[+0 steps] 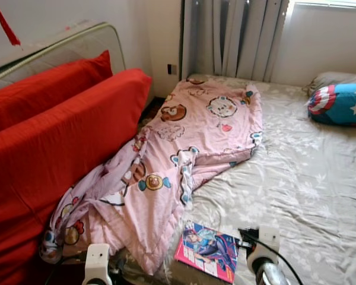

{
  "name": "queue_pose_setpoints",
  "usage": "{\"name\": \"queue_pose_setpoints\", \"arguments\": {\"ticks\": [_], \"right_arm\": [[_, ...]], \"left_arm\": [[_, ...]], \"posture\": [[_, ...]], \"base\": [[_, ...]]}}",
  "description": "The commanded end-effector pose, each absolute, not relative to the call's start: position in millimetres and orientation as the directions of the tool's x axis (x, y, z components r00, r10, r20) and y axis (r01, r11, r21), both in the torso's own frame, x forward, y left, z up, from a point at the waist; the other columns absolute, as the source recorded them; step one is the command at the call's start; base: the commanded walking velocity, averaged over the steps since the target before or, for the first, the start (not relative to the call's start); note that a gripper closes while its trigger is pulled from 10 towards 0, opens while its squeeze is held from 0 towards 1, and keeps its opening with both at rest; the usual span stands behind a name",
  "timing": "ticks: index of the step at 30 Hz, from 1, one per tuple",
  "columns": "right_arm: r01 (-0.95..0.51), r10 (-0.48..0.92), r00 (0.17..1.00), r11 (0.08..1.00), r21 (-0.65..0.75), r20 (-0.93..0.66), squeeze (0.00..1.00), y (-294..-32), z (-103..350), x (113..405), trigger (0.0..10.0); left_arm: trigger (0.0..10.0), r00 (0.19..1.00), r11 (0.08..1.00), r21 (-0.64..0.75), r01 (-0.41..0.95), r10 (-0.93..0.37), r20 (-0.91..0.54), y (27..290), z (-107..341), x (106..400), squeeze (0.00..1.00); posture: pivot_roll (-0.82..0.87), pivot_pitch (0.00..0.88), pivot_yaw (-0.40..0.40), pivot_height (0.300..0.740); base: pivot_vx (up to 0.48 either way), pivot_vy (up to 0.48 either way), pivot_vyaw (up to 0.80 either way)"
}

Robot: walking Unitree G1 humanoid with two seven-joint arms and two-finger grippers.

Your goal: Clean up the room

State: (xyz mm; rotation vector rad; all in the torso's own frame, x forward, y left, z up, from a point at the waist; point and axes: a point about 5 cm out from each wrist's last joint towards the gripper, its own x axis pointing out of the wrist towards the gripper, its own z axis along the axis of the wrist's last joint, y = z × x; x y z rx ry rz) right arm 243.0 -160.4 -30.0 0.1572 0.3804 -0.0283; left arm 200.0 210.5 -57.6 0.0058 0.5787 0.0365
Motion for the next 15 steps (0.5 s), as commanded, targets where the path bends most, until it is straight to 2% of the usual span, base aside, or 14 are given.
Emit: {"name": "queue_pose_setpoints", "arguments": {"ticks": [1,2,3,4,5,9,15], "right_arm": [[0.019,0.025,0.951,0.99,0.142,-0.307,0.0,-155,-23,245,10.0],[0.014,0.027,0.959,0.99,0.14,-0.282,0.0,-154,-20,246,10.0],[0.005,0.03,0.966,0.991,0.134,-0.259,0.0,-152,-16,247,10.0],[-0.002,0.032,0.971,0.992,0.127,-0.238,0.0,-151,-14,247,10.0],[-0.005,0.033,0.973,0.992,0.123,-0.227,0.0,-151,-12,248,10.0],[-0.014,0.034,0.981,0.995,0.102,-0.192,0.0,-150,-8,247,10.0],[-0.023,0.04,0.966,0.997,0.067,-0.257,0.0,-148,-15,244,10.0]], "left_arm": [[10.0,0.85,0.999,0.006,-0.041,0.038,-0.526,210,-57,198,0.0],[10.0,0.855,0.999,-0.004,-0.054,0.044,-0.516,210,-56,198,0.0],[10.0,0.935,0.999,0.02,-0.035,0.04,-0.351,213,-29,225,0.0],[10.0,0.993,0.999,0.05,-0.01,0.016,-0.116,213,13,252,0.0],[10.0,0.998,0.999,0.053,-0.002,0.006,-0.058,211,24,257,0.0],[10.0,1.0,0.999,0.04,0.005,-0.004,-0.016,204,33,263,0.0],[10.0,0.999,1.0,0.005,-0.018,0.018,-0.029,209,35,264,0.0]], "posture": [[0.03,0.0,-0.031,0.74],[0.03,0.0,-0.032,0.74],[0.03,0.0,-0.036,0.74],[0.03,0.0,-0.036,0.74],[0.02,0.0,-0.036,0.74],[0.01,0.0,-0.031,0.74],[0.01,0.0,-0.02,0.735]], "base": [[0.0,0.0,0.0],[0.0,0.0,0.0],[0.0,0.0,0.0],[0.0,0.0,0.0],[0.0,0.0,0.0],[0.0,0.0,0.0],[0.0,0.0,0.0]]}}
